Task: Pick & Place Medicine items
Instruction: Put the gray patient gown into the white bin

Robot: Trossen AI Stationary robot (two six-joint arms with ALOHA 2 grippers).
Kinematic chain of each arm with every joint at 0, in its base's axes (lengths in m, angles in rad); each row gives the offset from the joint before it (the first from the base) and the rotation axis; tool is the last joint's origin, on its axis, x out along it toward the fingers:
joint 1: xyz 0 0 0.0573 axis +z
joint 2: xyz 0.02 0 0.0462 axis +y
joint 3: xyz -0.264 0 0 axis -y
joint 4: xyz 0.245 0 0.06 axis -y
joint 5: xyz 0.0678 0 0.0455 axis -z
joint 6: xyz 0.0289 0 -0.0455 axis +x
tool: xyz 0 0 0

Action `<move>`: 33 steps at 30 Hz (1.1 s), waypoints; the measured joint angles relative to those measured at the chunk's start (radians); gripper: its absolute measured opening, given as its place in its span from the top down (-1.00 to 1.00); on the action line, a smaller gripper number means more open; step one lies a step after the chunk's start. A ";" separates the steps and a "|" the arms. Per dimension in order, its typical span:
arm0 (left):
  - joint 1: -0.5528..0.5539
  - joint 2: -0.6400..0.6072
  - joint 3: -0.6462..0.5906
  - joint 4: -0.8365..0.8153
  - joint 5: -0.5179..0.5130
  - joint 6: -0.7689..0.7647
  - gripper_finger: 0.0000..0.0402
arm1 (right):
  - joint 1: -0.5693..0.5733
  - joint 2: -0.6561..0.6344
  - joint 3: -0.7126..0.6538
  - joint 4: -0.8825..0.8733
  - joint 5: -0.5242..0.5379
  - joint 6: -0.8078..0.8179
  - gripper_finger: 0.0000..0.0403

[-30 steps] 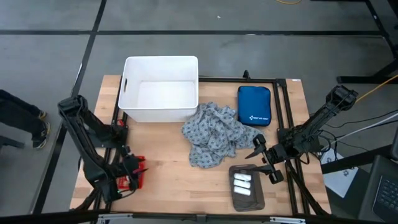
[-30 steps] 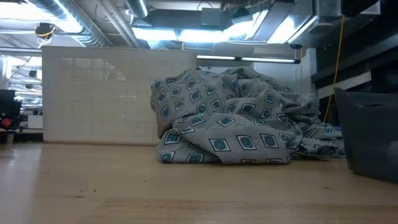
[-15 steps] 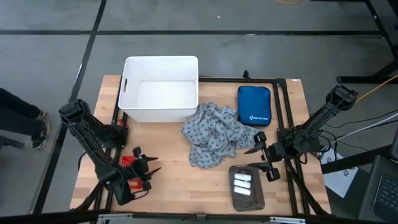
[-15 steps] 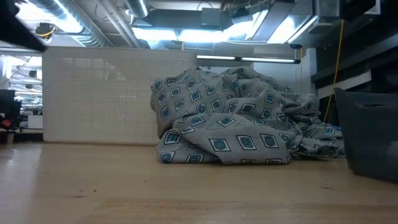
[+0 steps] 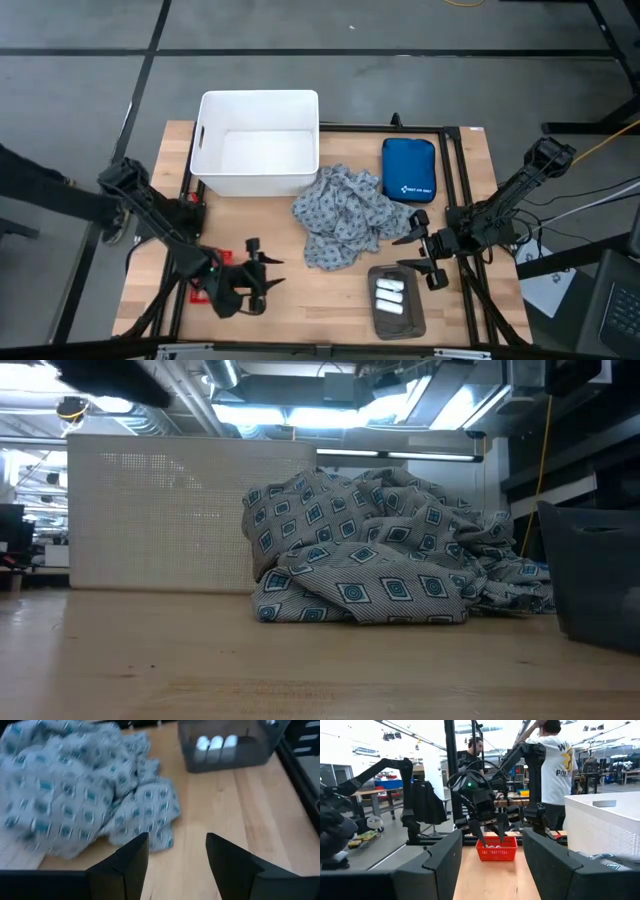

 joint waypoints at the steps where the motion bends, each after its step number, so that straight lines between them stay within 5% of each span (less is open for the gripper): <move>1: 0.015 0.000 0.000 0.032 0.016 0.039 0.02 | 0.000 0.000 0.000 0.000 0.000 -0.009 -0.04; 8: 0.066 0.042 0.000 0.286 0.162 0.272 0.02 | 0.000 0.000 0.000 -0.005 -0.031 0.028 -0.04; 18: 0.149 0.165 0.000 0.573 0.441 0.470 0.02 | 0.000 0.000 0.000 -0.014 -0.460 0.051 -0.04; 28: 0.262 0.214 0.000 0.679 0.589 0.530 0.02 | 0.000 0.000 0.000 -0.012 -0.345 -0.006 -0.04; 33: 0.300 0.213 0.000 0.680 0.650 0.559 0.02 | 0.000 0.000 0.000 -0.009 -0.375 -0.019 -0.04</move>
